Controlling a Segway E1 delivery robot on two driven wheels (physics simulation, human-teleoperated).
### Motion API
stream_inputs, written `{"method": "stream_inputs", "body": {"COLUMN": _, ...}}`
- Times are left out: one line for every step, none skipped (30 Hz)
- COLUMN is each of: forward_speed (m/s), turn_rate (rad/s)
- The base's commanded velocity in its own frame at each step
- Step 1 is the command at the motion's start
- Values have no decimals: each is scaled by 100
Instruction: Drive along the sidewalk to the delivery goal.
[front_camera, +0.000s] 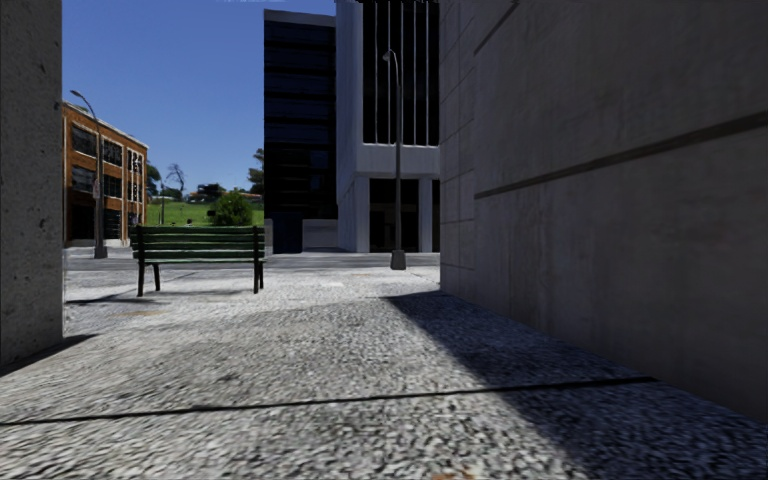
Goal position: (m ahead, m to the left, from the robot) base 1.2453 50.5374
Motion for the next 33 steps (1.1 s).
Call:
{"method": "stream_inputs", "body": {"forward_speed": 200, "turn_rate": 51}}
{"method": "stream_inputs", "body": {"forward_speed": 200, "turn_rate": 58}}
{"method": "stream_inputs", "body": {"forward_speed": 200, "turn_rate": 60}}
{"method": "stream_inputs", "body": {"forward_speed": 200, "turn_rate": 62}}
{"method": "stream_inputs", "body": {"forward_speed": 200, "turn_rate": 63}}
{"method": "stream_inputs", "body": {"forward_speed": 200, "turn_rate": 63}}
{"method": "stream_inputs", "body": {"forward_speed": 200, "turn_rate": 63}}
{"method": "stream_inputs", "body": {"forward_speed": 200, "turn_rate": 65}}
{"method": "stream_inputs", "body": {"forward_speed": 200, "turn_rate": 65}}
{"method": "stream_inputs", "body": {"forward_speed": 200, "turn_rate": 66}}
{"method": "stream_inputs", "body": {"forward_speed": 200, "turn_rate": 66}}
{"method": "stream_inputs", "body": {"forward_speed": 200, "turn_rate": 66}}
{"method": "stream_inputs", "body": {"forward_speed": 200, "turn_rate": 66}}
{"method": "stream_inputs", "body": {"forward_speed": 200, "turn_rate": 66}}
{"method": "stream_inputs", "body": {"forward_speed": 200, "turn_rate": 66}}
{"method": "stream_inputs", "body": {"forward_speed": 200, "turn_rate": 66}}
{"method": "stream_inputs", "body": {"forward_speed": 200, "turn_rate": 66}}
{"method": "stream_inputs", "body": {"forward_speed": 200, "turn_rate": 66}}
{"method": "stream_inputs", "body": {"forward_speed": 200, "turn_rate": 66}}
{"method": "stream_inputs", "body": {"forward_speed": 200, "turn_rate": 66}}
{"method": "stream_inputs", "body": {"forward_speed": 200, "turn_rate": 66}}
{"method": "stream_inputs", "body": {"forward_speed": 200, "turn_rate": 66}}
{"method": "stream_inputs", "body": {"forward_speed": 200, "turn_rate": 66}}
{"method": "stream_inputs", "body": {"forward_speed": 200, "turn_rate": 66}}
{"method": "stream_inputs", "body": {"forward_speed": 200, "turn_rate": 66}}
{"method": "stream_inputs", "body": {"forward_speed": 200, "turn_rate": 66}}
{"method": "stream_inputs", "body": {"forward_speed": 200, "turn_rate": 66}}
{"method": "stream_inputs", "body": {"forward_speed": 200, "turn_rate": 66}}
{"method": "stream_inputs", "body": {"forward_speed": 200, "turn_rate": 63}}
{"method": "stream_inputs", "body": {"forward_speed": 200, "turn_rate": 54}}
{"method": "stream_inputs", "body": {"forward_speed": 200, "turn_rate": 49}}
{"method": "stream_inputs", "body": {"forward_speed": 200, "turn_rate": 49}}
{"method": "stream_inputs", "body": {"forward_speed": 200, "turn_rate": 48}}
